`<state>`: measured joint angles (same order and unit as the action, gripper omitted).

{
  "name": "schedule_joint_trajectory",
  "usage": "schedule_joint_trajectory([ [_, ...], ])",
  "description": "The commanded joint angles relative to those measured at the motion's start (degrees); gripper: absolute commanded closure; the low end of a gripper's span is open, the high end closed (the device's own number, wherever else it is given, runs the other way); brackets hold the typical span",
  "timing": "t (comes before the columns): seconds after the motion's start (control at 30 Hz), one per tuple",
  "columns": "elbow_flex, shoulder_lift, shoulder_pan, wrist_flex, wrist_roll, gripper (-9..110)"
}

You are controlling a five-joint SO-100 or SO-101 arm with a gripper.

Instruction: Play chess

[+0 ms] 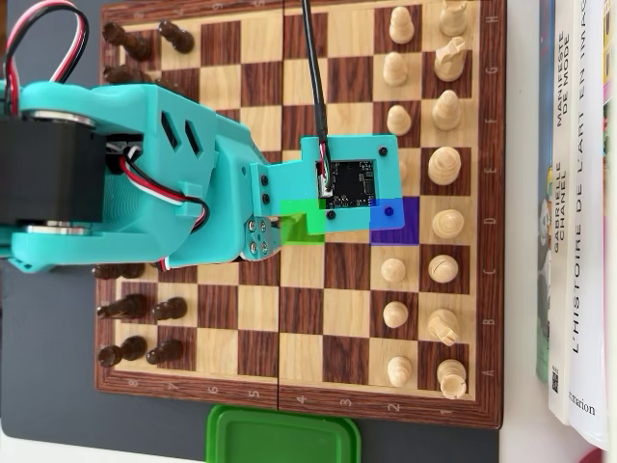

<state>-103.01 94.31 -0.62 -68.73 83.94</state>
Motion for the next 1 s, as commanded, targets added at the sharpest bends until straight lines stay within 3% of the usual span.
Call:
schedule_joint_trajectory([
  [0.0,0.26,2.29,-0.26,0.44,0.18,96],
  [0.97,-0.44,-3.16,-0.35,5.89,0.18,96],
])
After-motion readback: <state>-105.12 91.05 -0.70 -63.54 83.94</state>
